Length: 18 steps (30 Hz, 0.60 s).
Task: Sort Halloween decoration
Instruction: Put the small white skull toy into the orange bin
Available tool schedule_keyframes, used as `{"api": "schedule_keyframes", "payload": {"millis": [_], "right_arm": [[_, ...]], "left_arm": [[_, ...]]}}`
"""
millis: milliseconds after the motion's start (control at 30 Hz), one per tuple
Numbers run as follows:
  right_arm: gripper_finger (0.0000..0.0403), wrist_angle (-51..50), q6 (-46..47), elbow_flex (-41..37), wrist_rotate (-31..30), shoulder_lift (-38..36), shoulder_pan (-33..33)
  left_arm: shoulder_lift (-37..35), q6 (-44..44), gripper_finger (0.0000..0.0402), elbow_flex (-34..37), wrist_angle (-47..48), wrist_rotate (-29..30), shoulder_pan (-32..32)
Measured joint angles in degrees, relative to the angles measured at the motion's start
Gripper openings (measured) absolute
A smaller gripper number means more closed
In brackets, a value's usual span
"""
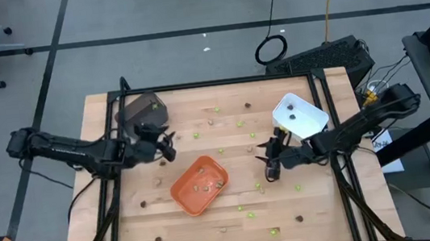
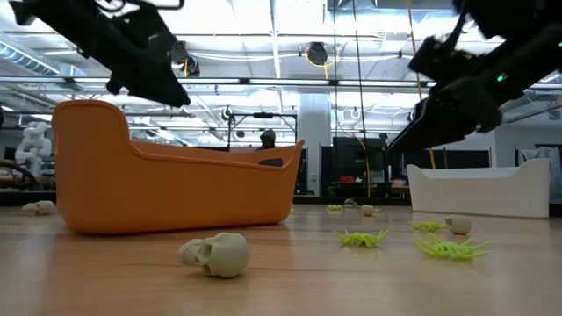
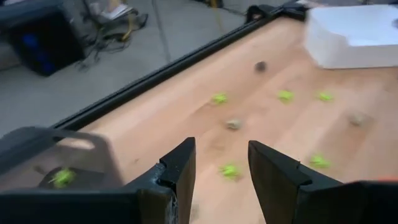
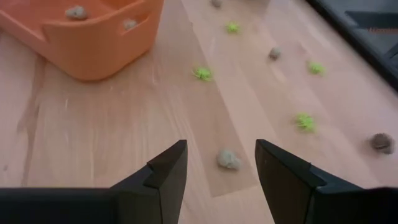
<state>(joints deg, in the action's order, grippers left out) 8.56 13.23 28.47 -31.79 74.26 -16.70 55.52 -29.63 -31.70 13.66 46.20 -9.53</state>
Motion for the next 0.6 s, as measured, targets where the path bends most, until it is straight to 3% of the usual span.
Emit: {"api": "schedule_keyframes", "payload": {"millis": [300,600], "right_arm": [[0.0184,4.9,-7.0,0.0,15.6,6.9,11.0],[0.0192,10.5,-14.2,0.1,25.3,12.0,17.7]], "left_arm": [[5.3,0.0,0.0148,0.0,-5.6,3.6,-8.3],[11.3,0.0,0.0148,0.0,-10.8,5.4,-10.0]]}}
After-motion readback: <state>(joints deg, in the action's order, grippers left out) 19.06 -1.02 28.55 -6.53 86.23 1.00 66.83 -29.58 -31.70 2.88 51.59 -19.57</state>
